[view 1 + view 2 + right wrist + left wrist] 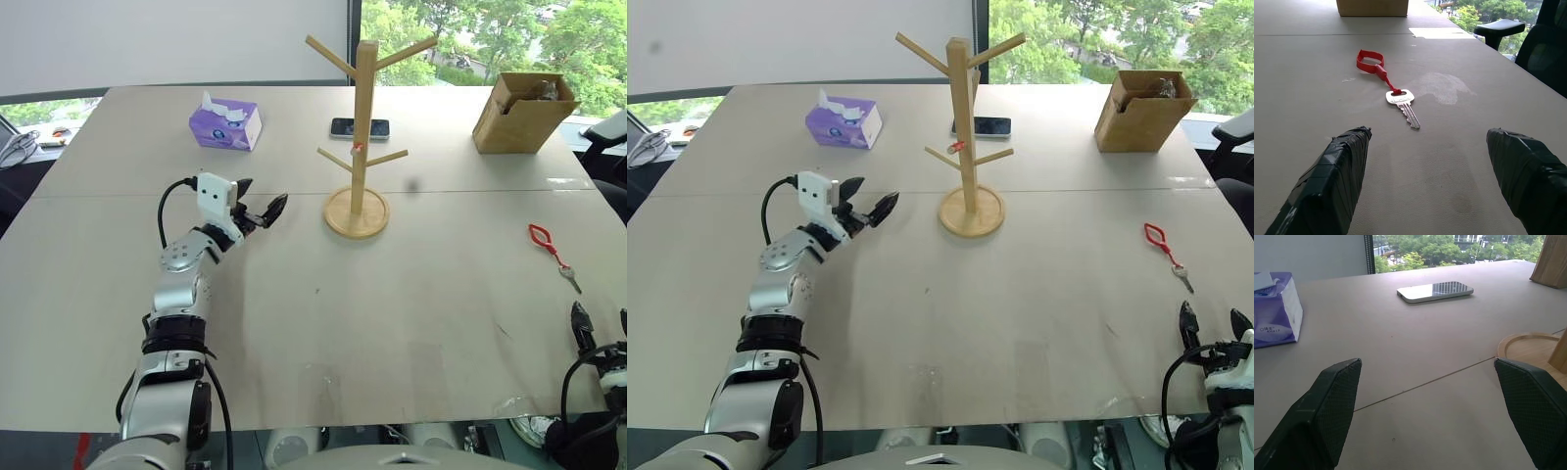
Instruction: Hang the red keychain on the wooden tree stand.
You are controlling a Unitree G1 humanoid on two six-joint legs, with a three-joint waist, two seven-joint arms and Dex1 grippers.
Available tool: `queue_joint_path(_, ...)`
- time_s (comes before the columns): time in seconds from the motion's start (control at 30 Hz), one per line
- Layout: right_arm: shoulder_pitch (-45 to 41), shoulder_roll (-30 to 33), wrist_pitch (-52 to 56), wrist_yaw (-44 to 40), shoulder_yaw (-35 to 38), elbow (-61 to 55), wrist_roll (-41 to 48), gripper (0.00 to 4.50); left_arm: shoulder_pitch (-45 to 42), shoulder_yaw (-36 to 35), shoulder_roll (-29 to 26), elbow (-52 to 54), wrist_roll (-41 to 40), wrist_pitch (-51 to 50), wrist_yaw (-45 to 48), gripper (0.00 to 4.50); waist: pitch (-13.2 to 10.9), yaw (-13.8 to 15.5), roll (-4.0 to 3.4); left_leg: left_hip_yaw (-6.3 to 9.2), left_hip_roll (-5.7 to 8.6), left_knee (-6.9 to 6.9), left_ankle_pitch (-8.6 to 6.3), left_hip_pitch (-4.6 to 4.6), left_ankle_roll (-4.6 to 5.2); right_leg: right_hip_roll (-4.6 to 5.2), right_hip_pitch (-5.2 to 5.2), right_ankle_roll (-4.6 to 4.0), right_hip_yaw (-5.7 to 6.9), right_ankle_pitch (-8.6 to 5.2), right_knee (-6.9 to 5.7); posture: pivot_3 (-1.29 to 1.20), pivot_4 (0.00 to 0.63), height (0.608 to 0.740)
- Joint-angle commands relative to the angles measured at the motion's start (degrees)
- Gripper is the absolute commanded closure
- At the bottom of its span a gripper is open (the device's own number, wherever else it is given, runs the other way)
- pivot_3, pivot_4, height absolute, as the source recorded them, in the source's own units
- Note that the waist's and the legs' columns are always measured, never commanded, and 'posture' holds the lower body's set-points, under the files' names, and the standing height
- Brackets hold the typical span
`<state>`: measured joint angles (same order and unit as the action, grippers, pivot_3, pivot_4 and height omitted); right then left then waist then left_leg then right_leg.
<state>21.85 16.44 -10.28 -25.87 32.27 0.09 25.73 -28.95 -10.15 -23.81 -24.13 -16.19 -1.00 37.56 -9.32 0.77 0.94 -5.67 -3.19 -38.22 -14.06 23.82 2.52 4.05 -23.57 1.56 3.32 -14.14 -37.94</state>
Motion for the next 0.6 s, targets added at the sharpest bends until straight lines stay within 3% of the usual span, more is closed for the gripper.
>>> queue_joint_path(0.03, 0.22, 0.42, -0.87, -0.16, 0.88, -0.52, 0.48, 0.43, 0.22, 0.14, -0.41, 3.12, 0.05, 0.67, 0.11, 0.00, 0.00, 0.00, 0.00, 0.00, 0.00, 0.00, 0.00, 0.00, 0.00, 0.00, 0.00, 0.00, 0.00, 0.00, 0.00, 0.00, 0.150, 0.740)
queue_joint_path(0.6, -1.80, 1.40, -0.65, -1.23, 0.49, 1.08, 0.35, 0.43, 1.44, -0.54, -0.08, 6.50, -3.39, 0.12, 4.51, 0.00, 0.01, -0.03, -0.01, -0.01, 0.00, -0.03, 0.01, -0.01, -0.01, 0.00, 0.01, 0.00, -0.01, 0.00, -0.02, 0.00, 0.150, 0.740)
